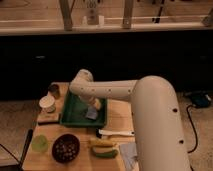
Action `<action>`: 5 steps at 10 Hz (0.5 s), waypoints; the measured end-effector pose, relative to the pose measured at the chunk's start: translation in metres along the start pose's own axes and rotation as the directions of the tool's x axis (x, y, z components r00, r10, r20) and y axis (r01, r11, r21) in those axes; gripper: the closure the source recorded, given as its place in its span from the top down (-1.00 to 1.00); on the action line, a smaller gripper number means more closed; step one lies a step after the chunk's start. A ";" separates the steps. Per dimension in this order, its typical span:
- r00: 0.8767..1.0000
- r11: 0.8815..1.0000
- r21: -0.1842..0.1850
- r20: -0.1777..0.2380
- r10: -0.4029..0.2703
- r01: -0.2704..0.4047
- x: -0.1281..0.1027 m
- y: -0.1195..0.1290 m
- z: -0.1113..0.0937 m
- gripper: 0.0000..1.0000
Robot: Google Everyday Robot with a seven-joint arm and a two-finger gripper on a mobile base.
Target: Wipe tray with sponge
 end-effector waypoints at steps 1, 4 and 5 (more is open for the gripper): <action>1.000 1.000 -0.001 0.000 -0.010 0.010 -0.003 0.001 0.000 -0.95; 1.000 0.998 0.056 0.016 -0.013 0.012 0.011 -0.004 -0.004 -0.95; 1.000 0.997 0.074 0.021 -0.021 0.019 0.014 -0.010 -0.005 -0.95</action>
